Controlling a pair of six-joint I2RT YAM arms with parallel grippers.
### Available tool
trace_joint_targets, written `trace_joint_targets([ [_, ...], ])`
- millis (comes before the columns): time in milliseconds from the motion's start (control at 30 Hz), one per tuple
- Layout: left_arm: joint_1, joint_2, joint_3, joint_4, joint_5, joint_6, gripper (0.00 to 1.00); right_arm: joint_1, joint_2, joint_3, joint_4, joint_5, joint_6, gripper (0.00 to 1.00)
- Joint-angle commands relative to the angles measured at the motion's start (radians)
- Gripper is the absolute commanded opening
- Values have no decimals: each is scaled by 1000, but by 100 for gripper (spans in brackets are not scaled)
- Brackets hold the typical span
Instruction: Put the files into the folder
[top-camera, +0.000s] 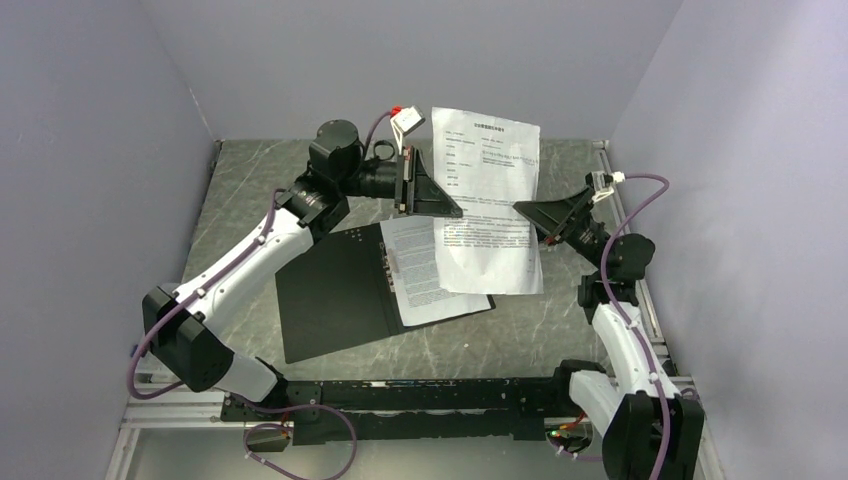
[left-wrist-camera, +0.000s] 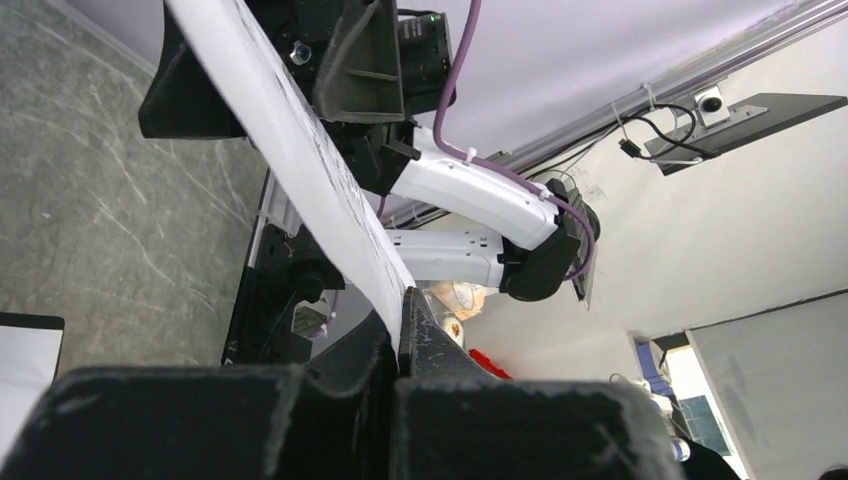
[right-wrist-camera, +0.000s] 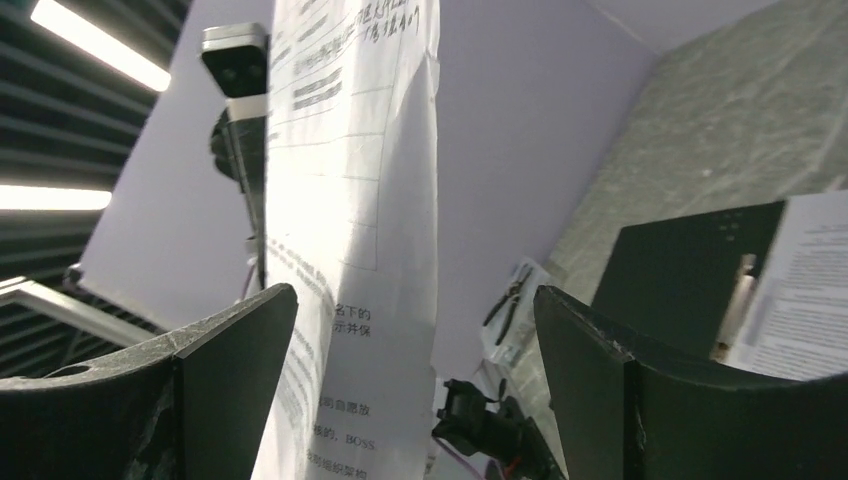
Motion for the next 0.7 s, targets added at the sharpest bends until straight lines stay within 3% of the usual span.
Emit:
trace_joint_targets([
  [0, 13, -51, 0, 6, 32, 25, 3, 26, 35, -32, 358, 35, 232, 94],
  [133, 29, -64, -3, -39, 36, 58, 3, 26, 59, -56, 501, 31, 327, 92],
  [367, 56, -92, -40, -143, 30, 128, 3, 26, 38, -47, 529, -9, 356, 86],
  [567, 73, -103, -61, -237, 8, 205, 3, 26, 38, -17, 561, -47, 385, 70],
  [667, 89, -113, -59, -312, -7, 261, 3, 26, 11, 13, 466, -89, 320, 59],
])
